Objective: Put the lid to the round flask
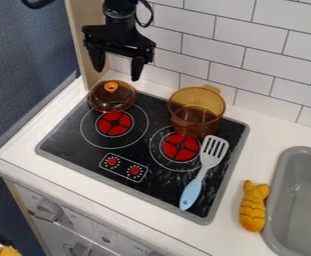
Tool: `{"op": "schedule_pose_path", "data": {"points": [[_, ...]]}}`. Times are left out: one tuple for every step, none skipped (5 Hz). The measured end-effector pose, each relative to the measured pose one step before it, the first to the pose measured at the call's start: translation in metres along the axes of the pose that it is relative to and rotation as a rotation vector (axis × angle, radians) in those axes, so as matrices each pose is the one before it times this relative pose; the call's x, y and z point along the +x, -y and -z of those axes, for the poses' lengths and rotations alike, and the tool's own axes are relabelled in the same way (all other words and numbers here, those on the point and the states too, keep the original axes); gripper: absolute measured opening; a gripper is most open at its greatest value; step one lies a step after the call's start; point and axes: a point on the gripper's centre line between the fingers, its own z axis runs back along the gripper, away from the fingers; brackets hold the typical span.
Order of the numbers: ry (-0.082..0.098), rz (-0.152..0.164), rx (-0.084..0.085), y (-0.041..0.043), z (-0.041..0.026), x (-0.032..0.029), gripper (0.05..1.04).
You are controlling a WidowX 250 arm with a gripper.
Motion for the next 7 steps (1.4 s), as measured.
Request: {"op": "schedule_pose_path", "data": {"points": [[-0.0271,-0.0136,0.0108,-0.01224,0.0159,0.00273,0.999],[-0.048,-0.0103,0.0112,-0.00641,0.02352,-0.00705,0.999],[-0.0026,0.0035,0.0077,0.00114,0.01248,0.00527,0.999],[-0.0072,-0.0042,-0.0056,-0.0031,0.00906,0.00399,0.999],[-0.0009,-0.0092,-0.0064,-0.00047,0.0046,0.00439,0.947],[0.0163,-0.0126,0.0004,0.00085,0.00205,0.00045,0.66],[0.0043,0.0119,0.0117,-0.00126,0.00012,-0.00011,0.4]]}}
